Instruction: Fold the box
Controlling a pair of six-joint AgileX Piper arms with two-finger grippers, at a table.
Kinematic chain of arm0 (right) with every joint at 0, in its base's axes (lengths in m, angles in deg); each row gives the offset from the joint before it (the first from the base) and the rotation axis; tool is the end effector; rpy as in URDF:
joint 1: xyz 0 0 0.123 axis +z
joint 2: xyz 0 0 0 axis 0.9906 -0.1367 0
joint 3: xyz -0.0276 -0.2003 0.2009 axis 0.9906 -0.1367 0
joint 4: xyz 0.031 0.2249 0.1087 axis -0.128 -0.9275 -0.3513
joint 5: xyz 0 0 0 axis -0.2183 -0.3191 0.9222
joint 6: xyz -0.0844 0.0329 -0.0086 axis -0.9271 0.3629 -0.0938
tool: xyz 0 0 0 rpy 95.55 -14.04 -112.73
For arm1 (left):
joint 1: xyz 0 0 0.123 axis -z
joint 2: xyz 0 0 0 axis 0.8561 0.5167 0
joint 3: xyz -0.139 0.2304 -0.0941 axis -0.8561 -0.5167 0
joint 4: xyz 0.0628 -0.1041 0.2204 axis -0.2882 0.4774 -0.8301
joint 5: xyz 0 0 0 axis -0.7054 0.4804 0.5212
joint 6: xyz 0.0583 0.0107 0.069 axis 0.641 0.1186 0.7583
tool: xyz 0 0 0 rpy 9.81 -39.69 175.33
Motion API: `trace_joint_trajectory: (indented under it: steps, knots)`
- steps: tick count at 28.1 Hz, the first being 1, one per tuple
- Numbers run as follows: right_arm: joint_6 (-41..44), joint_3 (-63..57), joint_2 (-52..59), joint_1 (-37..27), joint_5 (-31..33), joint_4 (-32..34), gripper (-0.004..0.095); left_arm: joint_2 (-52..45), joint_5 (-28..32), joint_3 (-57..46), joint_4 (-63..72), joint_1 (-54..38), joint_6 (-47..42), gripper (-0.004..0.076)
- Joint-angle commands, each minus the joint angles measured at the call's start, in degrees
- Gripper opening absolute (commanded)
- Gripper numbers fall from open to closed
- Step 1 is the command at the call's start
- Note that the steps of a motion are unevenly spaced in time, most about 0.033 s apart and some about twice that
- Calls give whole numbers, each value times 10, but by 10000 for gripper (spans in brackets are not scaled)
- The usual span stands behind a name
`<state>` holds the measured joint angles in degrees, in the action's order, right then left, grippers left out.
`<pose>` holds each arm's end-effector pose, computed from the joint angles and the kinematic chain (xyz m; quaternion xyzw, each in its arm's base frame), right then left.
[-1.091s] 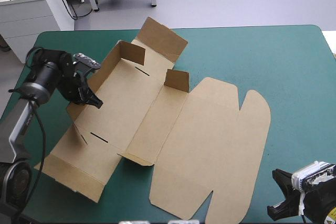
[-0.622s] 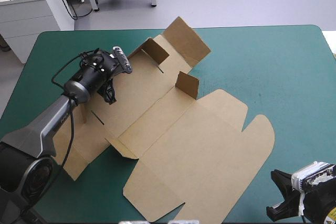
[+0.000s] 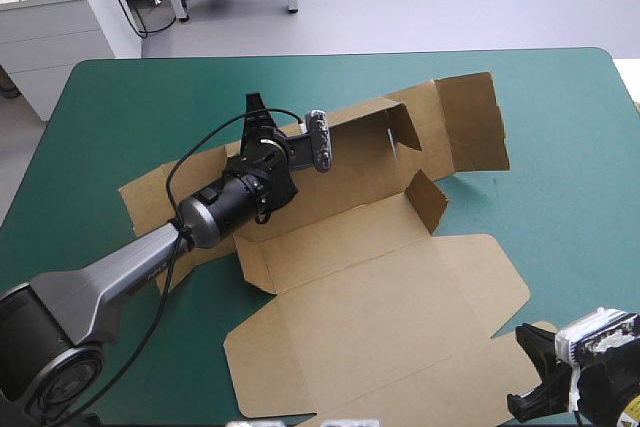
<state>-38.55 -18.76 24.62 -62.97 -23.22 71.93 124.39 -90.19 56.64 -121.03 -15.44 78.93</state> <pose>0.0209 0.0186 0.3082 -0.1562 0.8482 0.1434 0.4853 0.3087 -0.2174 0.3154 0.5887 0.6699 0.3234 0.3163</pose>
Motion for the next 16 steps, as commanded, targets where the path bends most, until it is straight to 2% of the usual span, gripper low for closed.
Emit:
trace_joint_trajectory:
  steps: [1,7,16]
  knots:
    - [-6,15,-8,-3,-31,-5,0,-38,37,-14,-90,18,-28,-8]
    - [-5,15,-8,-3,-31,-5,0,-79,63,-85,-196,59,-142,-8]
    - [-5,15,-8,-3,-31,-4,0,-156,58,-251,-436,130,-334,-8]
